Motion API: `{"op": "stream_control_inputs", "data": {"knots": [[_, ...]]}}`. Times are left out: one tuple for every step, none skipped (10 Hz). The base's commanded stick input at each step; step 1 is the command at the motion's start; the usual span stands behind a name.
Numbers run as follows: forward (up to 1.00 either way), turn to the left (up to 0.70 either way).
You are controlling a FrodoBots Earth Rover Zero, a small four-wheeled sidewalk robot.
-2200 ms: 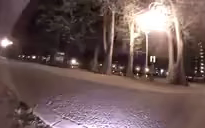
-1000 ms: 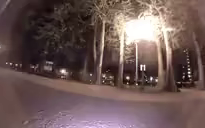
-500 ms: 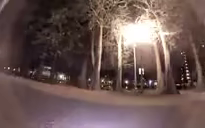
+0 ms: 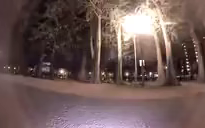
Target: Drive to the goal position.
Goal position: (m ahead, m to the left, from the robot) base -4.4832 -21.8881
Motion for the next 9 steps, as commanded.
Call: {"op": "stream_control_inputs", "data": {"knots": [[0.30, 0.00], [0.30, 0.00], [0.30, 0.00], [0.30, 0.00], [0.30, 0.00], [0.30, 0.00], [0.30, 0.00], [0.30, 0.00], [0.30, -0.20]]}}
